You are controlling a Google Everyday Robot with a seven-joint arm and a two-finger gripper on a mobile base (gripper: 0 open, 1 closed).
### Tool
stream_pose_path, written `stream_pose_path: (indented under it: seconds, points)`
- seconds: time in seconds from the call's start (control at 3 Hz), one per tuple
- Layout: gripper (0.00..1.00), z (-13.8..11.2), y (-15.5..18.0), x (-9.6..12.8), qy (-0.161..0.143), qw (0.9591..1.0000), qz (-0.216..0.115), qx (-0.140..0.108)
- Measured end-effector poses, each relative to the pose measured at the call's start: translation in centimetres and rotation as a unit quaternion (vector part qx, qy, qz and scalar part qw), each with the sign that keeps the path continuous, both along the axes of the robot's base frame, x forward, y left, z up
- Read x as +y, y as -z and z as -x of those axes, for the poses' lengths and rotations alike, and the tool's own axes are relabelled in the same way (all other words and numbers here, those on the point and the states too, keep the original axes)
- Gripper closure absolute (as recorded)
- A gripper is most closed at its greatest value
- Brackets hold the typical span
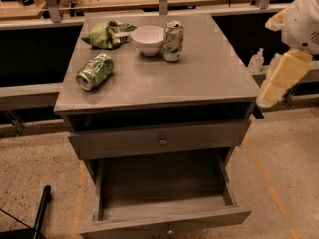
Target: Place 7up can into middle drawer
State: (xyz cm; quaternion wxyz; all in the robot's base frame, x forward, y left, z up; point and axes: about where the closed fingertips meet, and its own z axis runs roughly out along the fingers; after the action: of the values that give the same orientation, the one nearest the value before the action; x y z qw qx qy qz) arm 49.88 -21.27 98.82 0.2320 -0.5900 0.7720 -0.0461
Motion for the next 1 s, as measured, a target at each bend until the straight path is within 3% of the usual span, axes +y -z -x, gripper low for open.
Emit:
stream_pose_path:
  seconds: [0.33,0.67,1.0]
  points:
    - [0.0,-7.2,-1.6,1.6,-0.024,0.9959,-0.06,-0.063]
    - [0.0,-14.3,-2.0,5.2,-0.044,0.9773,-0.167,-0.123]
    - [0.0,-19.7,-2.2,9.6,-0.065,0.9473,-0.259,-0.177]
